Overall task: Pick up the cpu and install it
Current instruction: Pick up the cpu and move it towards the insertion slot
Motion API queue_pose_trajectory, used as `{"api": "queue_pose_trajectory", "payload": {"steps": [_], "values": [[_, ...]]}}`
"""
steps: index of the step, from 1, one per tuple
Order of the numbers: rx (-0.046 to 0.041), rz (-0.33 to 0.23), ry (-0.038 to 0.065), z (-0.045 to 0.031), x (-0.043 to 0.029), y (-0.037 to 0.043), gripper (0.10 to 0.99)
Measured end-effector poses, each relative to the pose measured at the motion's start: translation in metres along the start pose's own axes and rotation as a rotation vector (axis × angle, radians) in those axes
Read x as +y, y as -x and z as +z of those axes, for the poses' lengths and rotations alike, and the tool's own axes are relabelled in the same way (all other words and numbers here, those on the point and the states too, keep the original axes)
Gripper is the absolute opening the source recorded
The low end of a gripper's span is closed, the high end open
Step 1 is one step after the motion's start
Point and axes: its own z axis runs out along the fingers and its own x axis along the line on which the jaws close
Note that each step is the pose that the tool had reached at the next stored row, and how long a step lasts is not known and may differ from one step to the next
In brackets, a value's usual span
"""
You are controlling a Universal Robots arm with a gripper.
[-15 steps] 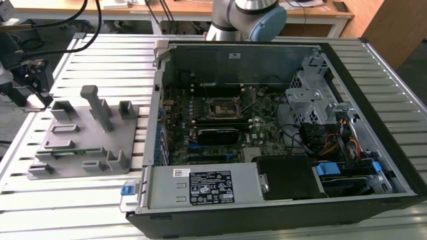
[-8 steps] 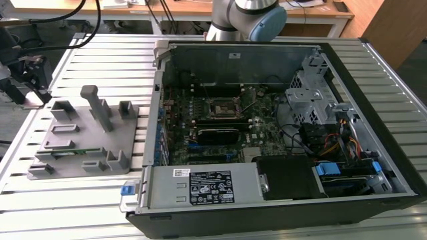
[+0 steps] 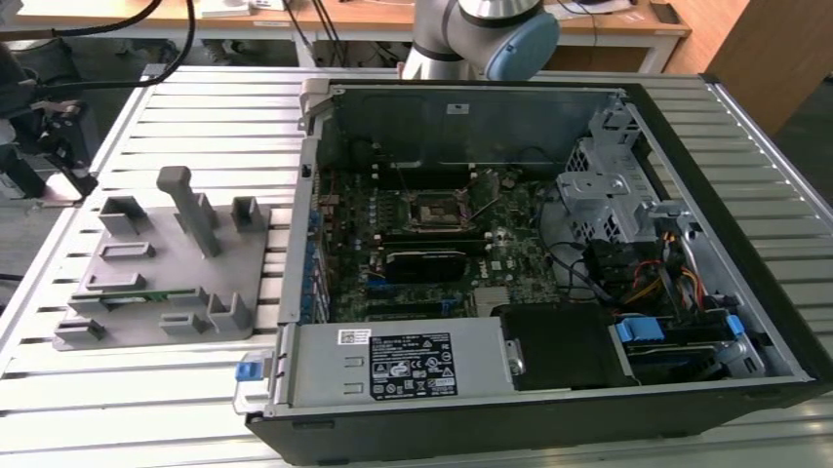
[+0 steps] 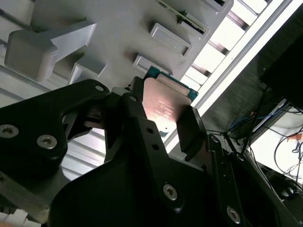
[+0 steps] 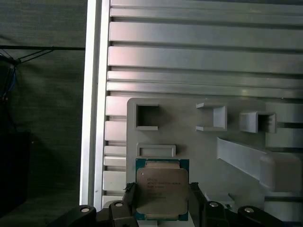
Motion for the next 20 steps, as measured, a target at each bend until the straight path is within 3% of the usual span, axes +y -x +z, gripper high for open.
{"api": "queue_pose_trajectory", "payload": {"steps": [20], "values": [[0.0001, 0.0, 0.0, -0.0189, 0.0024, 0.0001, 0.525]]}}
